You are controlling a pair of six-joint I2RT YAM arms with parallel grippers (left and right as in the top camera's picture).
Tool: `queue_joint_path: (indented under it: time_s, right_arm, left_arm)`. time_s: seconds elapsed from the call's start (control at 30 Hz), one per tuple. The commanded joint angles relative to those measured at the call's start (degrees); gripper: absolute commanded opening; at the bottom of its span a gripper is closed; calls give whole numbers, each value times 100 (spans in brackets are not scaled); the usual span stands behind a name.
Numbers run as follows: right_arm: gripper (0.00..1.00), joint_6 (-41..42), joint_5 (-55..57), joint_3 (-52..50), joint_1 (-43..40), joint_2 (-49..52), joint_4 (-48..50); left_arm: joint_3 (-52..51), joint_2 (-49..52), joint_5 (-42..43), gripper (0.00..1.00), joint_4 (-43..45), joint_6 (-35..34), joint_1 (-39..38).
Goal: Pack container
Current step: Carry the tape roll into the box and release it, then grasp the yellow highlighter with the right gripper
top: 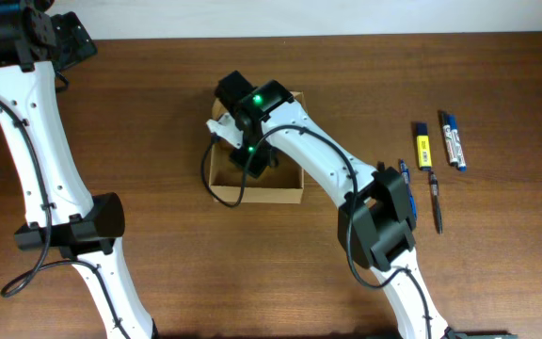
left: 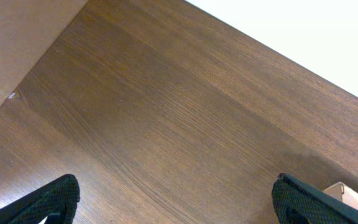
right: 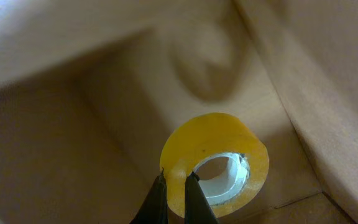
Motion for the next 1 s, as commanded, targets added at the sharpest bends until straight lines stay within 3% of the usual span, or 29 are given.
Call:
queue_joint_path:
  time_s: [0.0,0.07,0.1,0.2,0.5,0.63,0.77,0.97]
  right_arm:
    - [4,85,20,-2,-210,179,20]
    - [9,109,-7,-9,-245,214,7]
    - [26,162,-7,-9,-251,214,-13]
    - [51,254,9,-7,-227,96,-205]
    - [57,1047,514,487,-195,-1021,-750]
    - [72,1318,1661,769,-240,-2000,-944]
    - [76,1471,2557,791,-538,-2603,-1386]
    - [80,2020,2459,748,-1742,-2752,-1652]
  left_arm:
    - [50,-173,-44,100,-4,70,24]
    - [50,-173,-44,100,-4,70,24]
    - [50,-173,-44,100,-4,70,24]
    - [50,-173,-44,100,-4,70,24]
    - [50,-173,-44,100,-4,70,24]
    - [50,-173,-44,100,-4,70,24]
    - [50,-173,-44,100,-4,72,24]
    - [50,-173,-44,100,-4,72,24]
